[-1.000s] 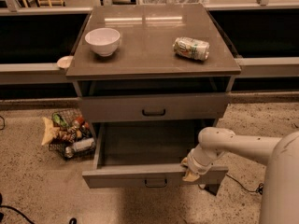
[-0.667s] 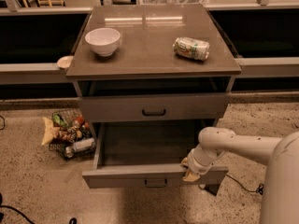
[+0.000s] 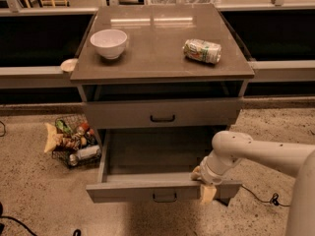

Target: Open middle drawer

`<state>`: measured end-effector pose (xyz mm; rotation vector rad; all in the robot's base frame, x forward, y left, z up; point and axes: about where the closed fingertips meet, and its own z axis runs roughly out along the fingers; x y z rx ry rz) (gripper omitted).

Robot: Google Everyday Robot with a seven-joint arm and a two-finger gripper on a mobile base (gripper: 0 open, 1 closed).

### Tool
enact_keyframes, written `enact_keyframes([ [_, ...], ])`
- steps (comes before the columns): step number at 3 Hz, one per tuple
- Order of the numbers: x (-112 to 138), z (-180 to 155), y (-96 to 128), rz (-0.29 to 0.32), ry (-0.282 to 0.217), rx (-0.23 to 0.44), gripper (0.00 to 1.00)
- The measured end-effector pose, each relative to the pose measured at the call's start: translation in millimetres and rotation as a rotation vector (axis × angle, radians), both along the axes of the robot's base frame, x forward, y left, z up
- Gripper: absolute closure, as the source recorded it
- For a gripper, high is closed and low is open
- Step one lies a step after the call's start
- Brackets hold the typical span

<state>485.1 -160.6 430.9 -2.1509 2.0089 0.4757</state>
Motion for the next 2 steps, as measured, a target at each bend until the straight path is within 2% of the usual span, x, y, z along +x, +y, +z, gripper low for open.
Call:
enact_keyframes([
  [2,-19,75,-14,0.031,-0.057,-0.010,0.00],
])
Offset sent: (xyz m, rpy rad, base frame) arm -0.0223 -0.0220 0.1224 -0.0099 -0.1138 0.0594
